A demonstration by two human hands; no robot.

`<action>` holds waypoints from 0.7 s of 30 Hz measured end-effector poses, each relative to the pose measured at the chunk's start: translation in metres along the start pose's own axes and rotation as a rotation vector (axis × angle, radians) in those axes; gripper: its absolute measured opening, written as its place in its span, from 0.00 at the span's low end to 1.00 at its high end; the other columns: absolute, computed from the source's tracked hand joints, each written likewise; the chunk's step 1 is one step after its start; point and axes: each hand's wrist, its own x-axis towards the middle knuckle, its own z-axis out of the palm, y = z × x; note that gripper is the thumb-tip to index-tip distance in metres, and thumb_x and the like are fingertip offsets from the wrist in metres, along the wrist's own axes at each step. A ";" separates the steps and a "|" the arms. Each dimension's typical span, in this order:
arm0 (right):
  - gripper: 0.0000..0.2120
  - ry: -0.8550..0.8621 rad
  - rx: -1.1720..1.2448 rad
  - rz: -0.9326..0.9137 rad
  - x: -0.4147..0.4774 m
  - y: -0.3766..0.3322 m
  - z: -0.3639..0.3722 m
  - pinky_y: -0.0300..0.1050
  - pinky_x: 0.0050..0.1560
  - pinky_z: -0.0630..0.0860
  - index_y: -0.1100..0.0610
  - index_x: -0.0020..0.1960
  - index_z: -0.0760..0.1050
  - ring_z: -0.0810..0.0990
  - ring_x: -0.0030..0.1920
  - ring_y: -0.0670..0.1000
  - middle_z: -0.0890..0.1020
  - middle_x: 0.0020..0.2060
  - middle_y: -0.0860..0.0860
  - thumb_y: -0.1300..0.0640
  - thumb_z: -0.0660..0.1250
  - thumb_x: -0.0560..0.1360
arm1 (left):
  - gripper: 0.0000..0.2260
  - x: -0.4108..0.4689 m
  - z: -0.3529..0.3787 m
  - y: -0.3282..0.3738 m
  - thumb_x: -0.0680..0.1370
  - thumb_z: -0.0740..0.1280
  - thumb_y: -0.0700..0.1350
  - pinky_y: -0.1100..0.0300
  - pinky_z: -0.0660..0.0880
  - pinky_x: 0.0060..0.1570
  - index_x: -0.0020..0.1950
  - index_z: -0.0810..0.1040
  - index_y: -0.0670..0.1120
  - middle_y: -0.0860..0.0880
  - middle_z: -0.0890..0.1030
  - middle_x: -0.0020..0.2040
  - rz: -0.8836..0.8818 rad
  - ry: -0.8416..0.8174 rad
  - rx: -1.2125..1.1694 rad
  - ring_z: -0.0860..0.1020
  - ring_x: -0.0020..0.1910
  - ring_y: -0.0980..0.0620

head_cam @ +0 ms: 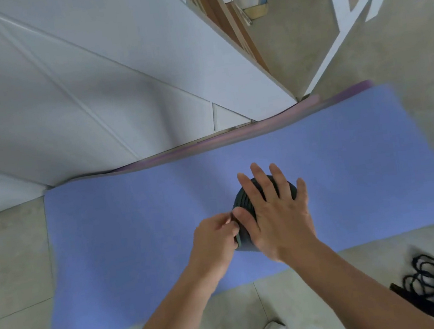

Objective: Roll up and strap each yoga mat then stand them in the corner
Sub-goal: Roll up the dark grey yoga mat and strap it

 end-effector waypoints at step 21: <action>0.63 -0.029 0.130 0.237 -0.061 0.052 0.006 0.74 0.70 0.44 0.48 0.78 0.30 0.31 0.77 0.59 0.31 0.77 0.54 0.16 0.52 0.57 | 0.13 -0.014 0.077 0.042 0.71 0.65 0.53 0.44 0.81 0.49 0.50 0.81 0.47 0.45 0.85 0.46 0.001 -0.120 0.306 0.83 0.44 0.46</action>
